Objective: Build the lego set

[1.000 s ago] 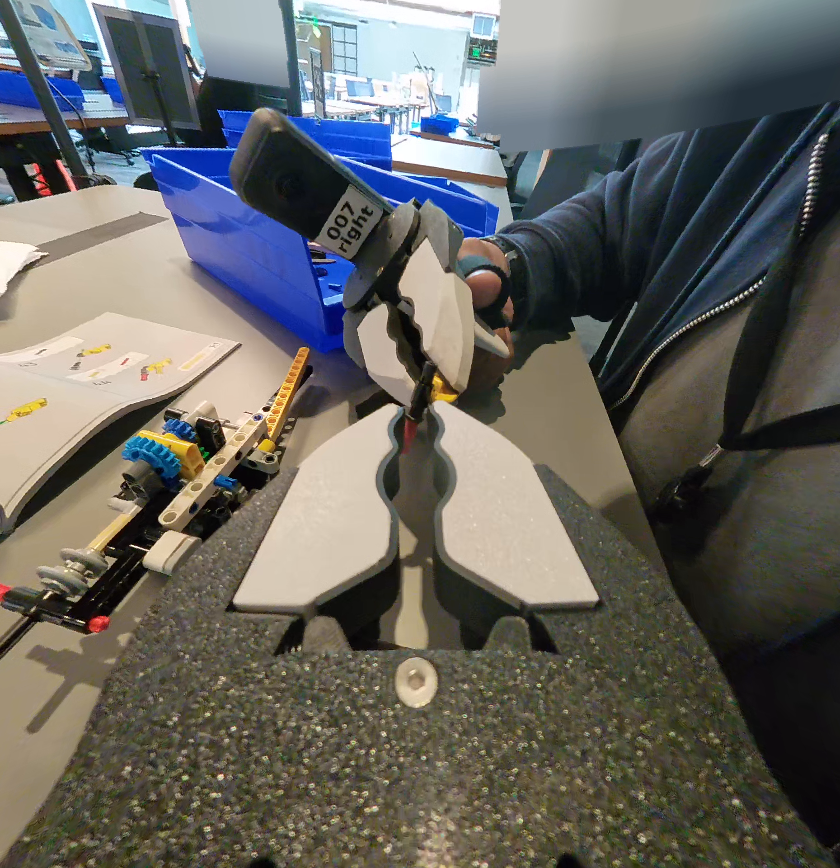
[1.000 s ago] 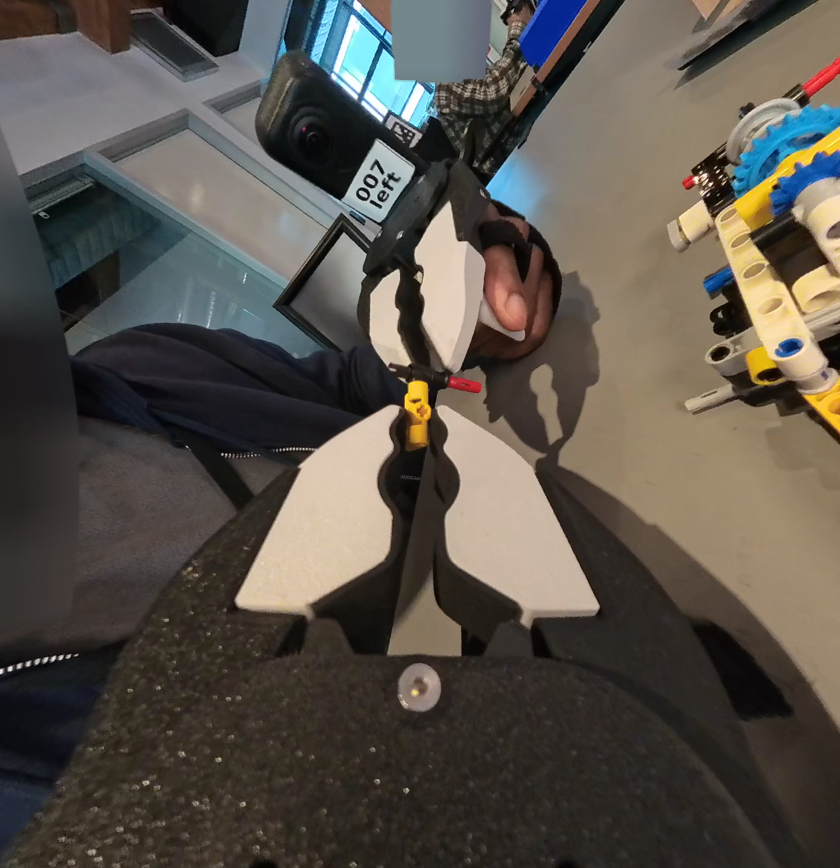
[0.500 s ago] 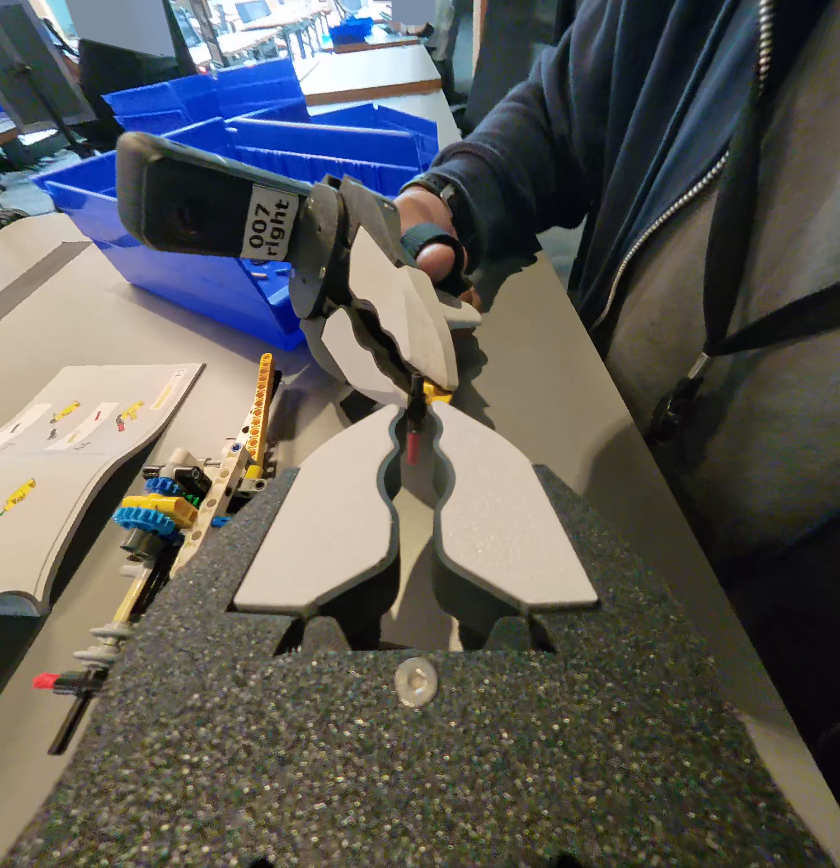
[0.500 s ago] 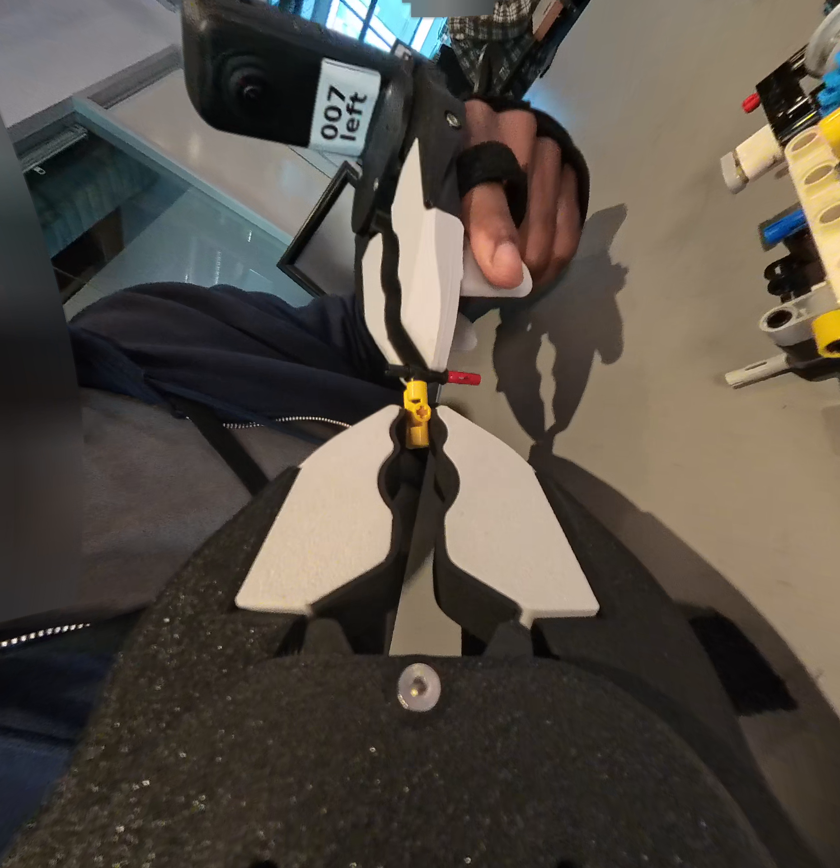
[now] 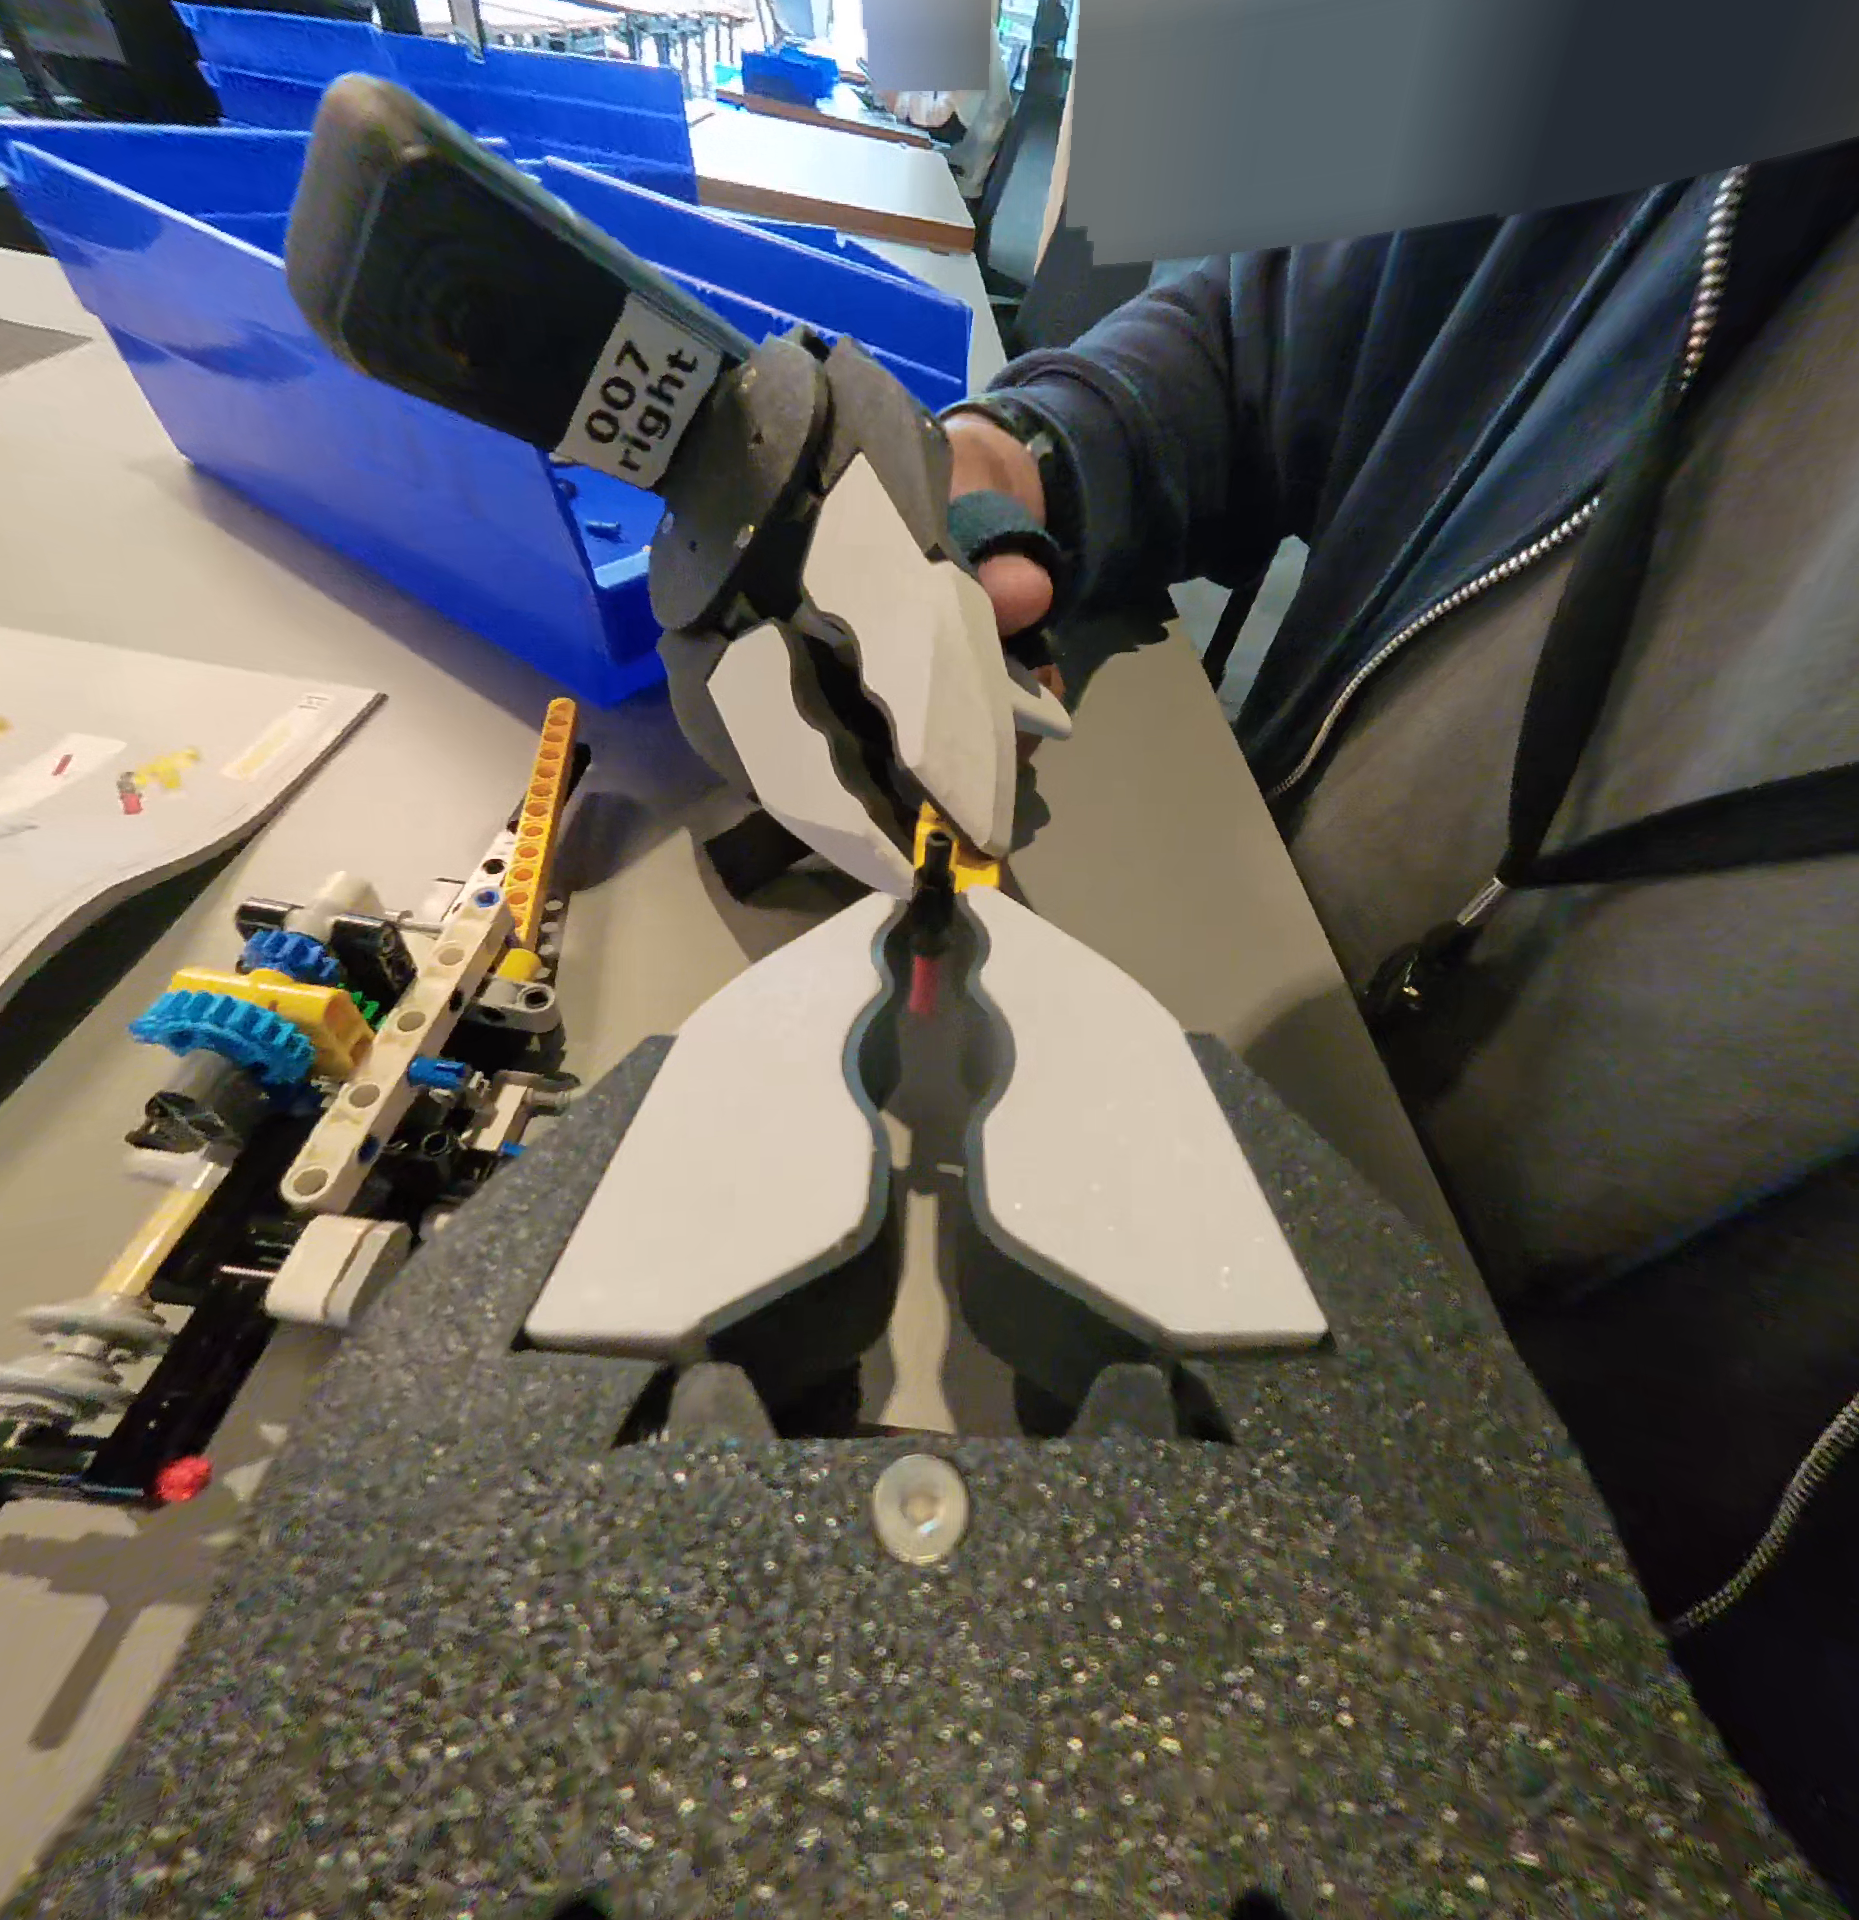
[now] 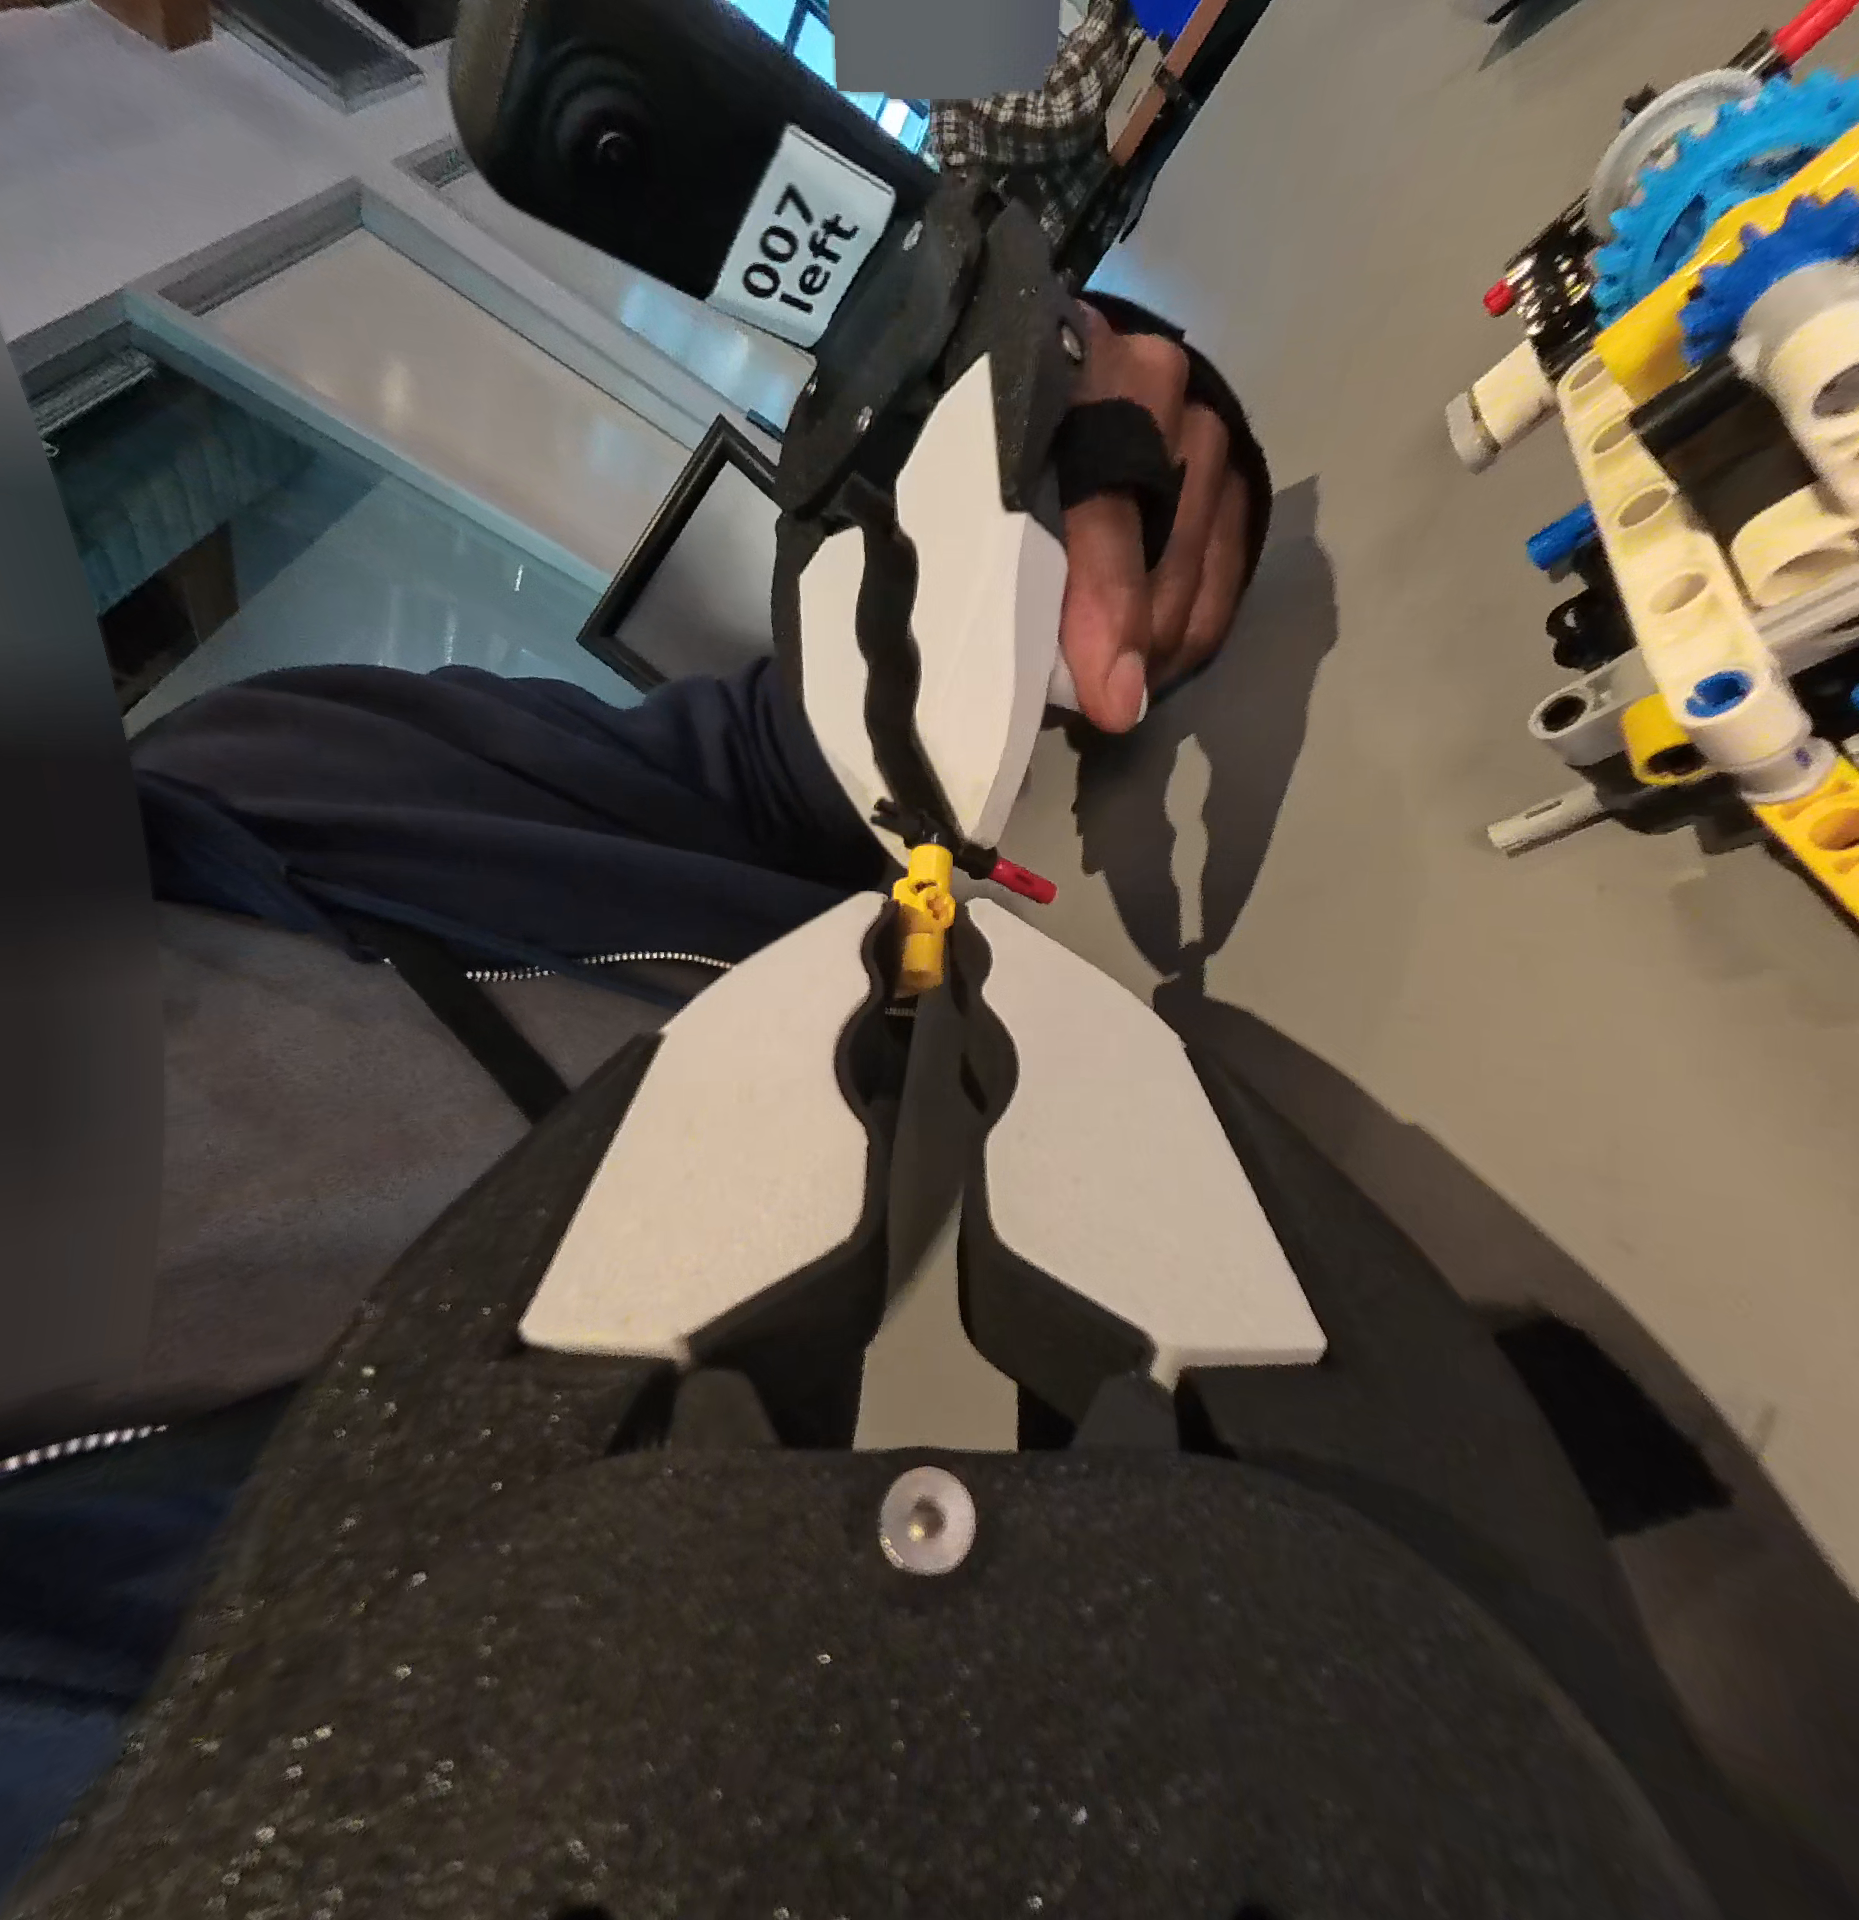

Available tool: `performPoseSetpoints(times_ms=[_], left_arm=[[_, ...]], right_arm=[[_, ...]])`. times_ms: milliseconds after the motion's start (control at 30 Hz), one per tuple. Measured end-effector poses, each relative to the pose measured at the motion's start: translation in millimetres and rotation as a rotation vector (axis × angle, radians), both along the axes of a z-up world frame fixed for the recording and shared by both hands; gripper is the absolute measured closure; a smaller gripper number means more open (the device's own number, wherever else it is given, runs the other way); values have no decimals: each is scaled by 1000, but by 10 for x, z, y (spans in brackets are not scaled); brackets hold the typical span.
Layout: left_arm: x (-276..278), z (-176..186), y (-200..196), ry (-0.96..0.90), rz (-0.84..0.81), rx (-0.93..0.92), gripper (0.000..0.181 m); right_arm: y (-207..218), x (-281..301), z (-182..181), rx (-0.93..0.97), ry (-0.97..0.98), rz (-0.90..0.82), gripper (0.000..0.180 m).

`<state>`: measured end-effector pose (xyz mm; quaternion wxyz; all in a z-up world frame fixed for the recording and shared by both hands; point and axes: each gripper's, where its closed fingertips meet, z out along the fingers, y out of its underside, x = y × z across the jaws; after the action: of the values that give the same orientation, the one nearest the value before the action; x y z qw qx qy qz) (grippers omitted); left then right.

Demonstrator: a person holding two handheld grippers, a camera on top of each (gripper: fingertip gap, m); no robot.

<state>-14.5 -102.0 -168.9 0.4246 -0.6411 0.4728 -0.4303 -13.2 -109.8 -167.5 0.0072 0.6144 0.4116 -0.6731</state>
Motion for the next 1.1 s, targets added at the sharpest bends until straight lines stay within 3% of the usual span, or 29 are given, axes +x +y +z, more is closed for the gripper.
performPoseSetpoints(times_ms=[1100], left_arm=[[-65,20,91,-42,65,-38,174]], right_arm=[[124,-21,15,113,28,-114,171]])
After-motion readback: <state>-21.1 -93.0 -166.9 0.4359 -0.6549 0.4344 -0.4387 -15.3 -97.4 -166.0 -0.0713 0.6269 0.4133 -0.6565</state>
